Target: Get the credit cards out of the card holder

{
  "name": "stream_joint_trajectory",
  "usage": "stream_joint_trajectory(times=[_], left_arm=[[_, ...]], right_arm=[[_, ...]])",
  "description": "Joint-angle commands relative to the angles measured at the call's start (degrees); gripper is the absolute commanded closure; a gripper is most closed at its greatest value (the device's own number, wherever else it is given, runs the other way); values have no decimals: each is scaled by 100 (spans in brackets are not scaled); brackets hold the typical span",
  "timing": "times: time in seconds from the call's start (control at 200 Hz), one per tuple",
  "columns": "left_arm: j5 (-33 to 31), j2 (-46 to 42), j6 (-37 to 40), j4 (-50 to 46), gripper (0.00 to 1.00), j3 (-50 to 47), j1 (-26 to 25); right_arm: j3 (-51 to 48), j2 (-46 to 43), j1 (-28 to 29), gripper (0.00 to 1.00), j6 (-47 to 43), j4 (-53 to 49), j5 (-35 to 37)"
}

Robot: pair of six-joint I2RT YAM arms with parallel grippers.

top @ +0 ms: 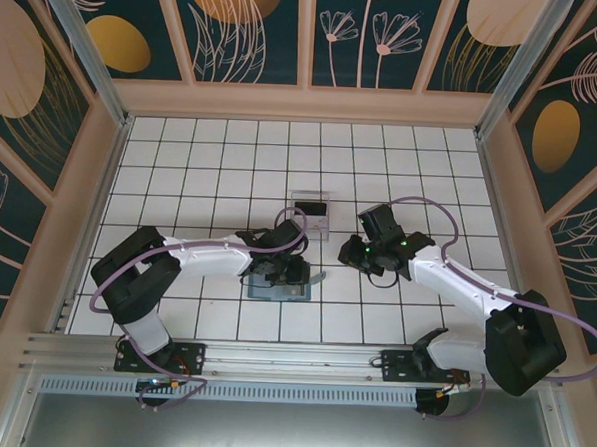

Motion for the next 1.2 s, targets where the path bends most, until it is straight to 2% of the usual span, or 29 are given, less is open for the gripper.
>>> stream_joint_trajectory(times=[0.0, 0.43, 0.666, 0.831, 1.191], left_arm=[[-297, 3, 109, -504, 71, 129, 55], [-990, 47, 68, -1563, 68, 739, 40], [-1162, 391, 97, -1939, 67, 1066, -81], [-625, 331, -27, -1397, 67, 1060, -137], [-85, 295, -557, -207, 66, 515, 64]], right_arm=[[43, -18, -20, 75, 26, -190, 70], [19, 4, -25, 75, 1, -154, 53], [0, 15, -25, 75, -41, -143, 43], [-42, 13, -32, 75, -54, -96, 31], [-114, -83, -32, 76, -69, -137, 53]])
